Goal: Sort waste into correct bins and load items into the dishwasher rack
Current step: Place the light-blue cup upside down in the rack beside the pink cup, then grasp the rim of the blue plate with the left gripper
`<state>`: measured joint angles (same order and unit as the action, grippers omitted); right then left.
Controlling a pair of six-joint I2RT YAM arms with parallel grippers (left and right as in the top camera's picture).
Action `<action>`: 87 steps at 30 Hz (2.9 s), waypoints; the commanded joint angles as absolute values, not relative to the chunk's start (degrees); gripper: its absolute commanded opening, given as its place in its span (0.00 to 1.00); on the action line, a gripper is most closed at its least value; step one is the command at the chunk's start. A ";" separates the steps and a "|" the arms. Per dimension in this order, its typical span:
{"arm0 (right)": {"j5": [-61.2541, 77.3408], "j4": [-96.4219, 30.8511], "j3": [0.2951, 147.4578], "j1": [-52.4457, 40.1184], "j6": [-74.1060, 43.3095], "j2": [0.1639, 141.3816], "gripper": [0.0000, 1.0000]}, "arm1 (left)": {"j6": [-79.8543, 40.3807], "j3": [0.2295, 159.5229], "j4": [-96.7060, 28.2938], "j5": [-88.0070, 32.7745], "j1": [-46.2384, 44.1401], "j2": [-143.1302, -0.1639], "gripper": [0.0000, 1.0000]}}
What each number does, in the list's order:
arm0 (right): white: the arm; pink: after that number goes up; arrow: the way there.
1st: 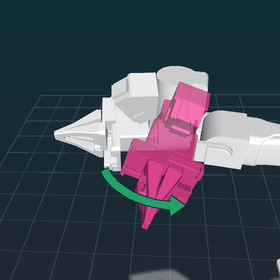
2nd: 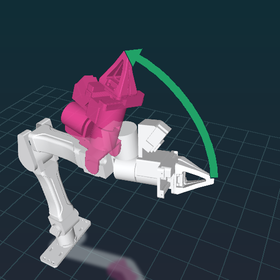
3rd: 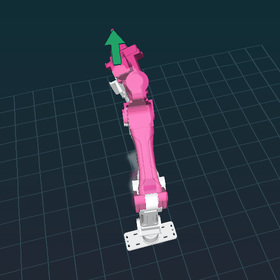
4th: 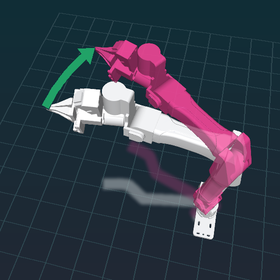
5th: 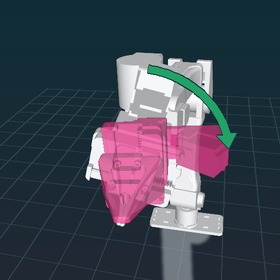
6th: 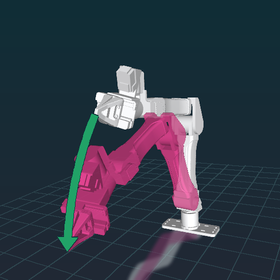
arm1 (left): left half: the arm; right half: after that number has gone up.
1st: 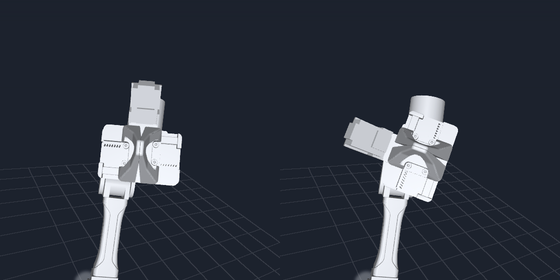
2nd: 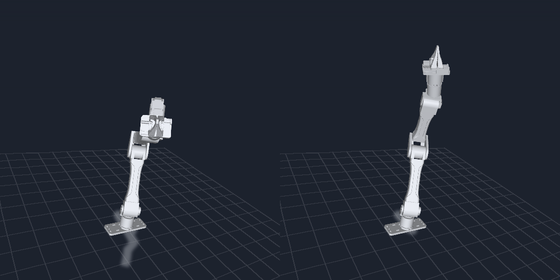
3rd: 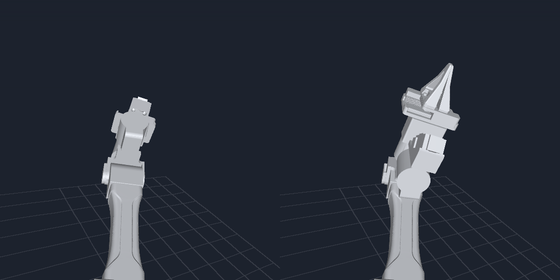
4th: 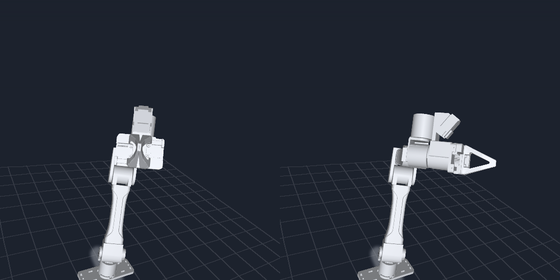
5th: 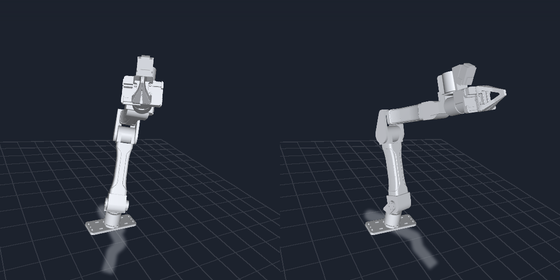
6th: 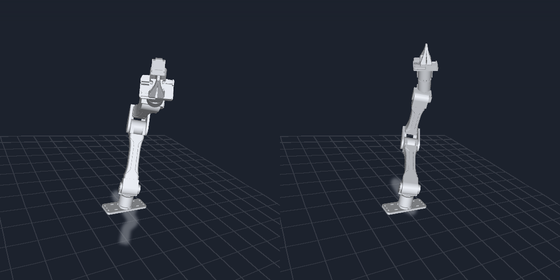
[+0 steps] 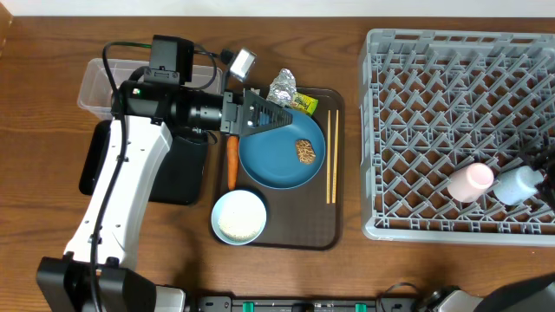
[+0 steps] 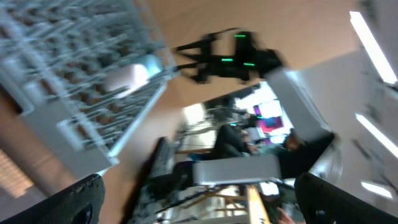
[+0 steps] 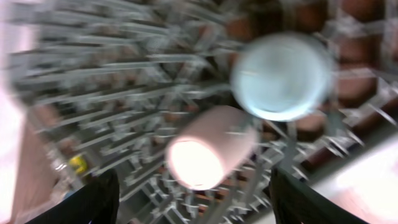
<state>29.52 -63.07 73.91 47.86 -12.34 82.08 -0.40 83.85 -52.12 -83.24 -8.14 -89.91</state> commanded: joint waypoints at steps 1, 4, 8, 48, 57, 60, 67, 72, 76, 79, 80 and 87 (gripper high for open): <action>40.47 -62.13 76.09 45.76 -5.06 76.31 0.71 | -0.40 84.29 -53.54 -68.31 -9.98 -89.84 0.98; 40.99 -60.49 76.09 43.64 -4.64 72.20 0.73 | -0.47 84.29 -56.25 -49.52 -14.13 -89.84 0.98; 41.91 -58.17 76.09 39.83 -6.87 68.47 0.73 | -0.51 84.23 -58.76 -22.44 -22.00 -89.86 0.98; 36.86 -52.53 76.07 26.55 -9.37 67.94 0.75 | -8.27 80.34 -54.78 -4.86 -29.91 -96.86 0.82; 36.01 -52.21 76.07 26.55 -9.37 67.94 0.76 | -8.75 80.36 -54.63 -3.16 -28.80 -97.71 0.80; 36.03 -52.18 76.07 26.55 -9.37 67.94 0.78 | -11.77 80.36 -56.51 -3.16 -26.61 -97.71 0.79; 36.03 -52.01 76.07 26.55 -9.15 67.94 0.80 | -17.26 80.36 -59.16 -5.50 -19.75 -97.73 0.75; 36.03 -52.05 76.07 26.55 -9.15 67.94 0.80 | -17.23 80.36 -59.51 -5.34 -18.83 -97.73 0.74; 36.01 -52.05 76.07 26.55 -9.15 67.94 0.80 | -13.43 80.36 -57.49 -7.18 -20.25 -97.73 0.74; 36.01 -52.03 76.07 26.55 -9.10 67.94 0.80 | -9.19 80.23 -53.56 -7.49 -22.76 -97.97 0.74; 36.01 -52.07 76.07 26.55 -9.08 67.94 0.80 | -7.88 80.03 -51.90 -7.44 -23.81 -98.19 0.74; 35.99 -54.96 76.07 26.55 -8.10 67.94 0.81 | -7.97 79.94 -50.48 2.66 -26.02 -99.96 0.74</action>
